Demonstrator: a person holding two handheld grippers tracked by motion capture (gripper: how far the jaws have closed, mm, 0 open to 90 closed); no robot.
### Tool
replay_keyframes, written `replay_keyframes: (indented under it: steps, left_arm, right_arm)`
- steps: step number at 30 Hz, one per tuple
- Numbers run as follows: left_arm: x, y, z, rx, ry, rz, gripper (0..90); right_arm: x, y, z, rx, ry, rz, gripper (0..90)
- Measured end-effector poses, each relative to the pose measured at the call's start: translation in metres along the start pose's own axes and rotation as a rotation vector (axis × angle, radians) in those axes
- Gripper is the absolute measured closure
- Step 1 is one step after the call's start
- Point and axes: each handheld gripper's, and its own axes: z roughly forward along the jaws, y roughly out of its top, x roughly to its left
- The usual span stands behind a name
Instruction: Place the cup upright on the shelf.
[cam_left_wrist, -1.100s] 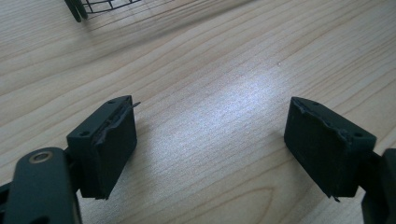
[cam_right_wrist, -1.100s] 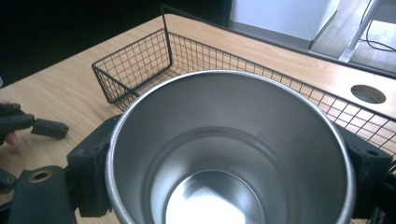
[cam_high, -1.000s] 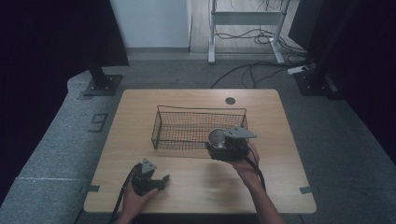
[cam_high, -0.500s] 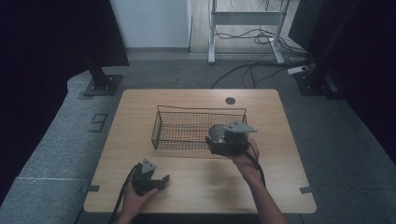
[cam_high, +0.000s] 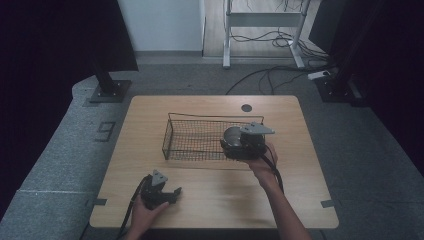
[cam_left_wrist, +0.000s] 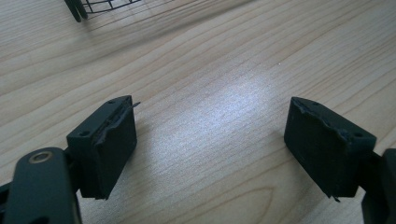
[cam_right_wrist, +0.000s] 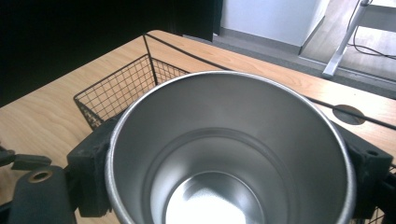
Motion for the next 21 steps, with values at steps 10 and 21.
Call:
replay_keyframes:
  steps: [10,21]
  left_arm:
    - [0.0,0.0,0.0,0.001,-0.001,0.0,16.9]
    - [0.0,0.0,0.0,-0.001,-0.002,-0.002,16.9]
  right_arm:
    - [-0.009,0.01,0.012,0.014,-0.013,0.013,13.6]
    - [-0.025,0.008,0.033,0.045,-0.042,0.043,13.6]
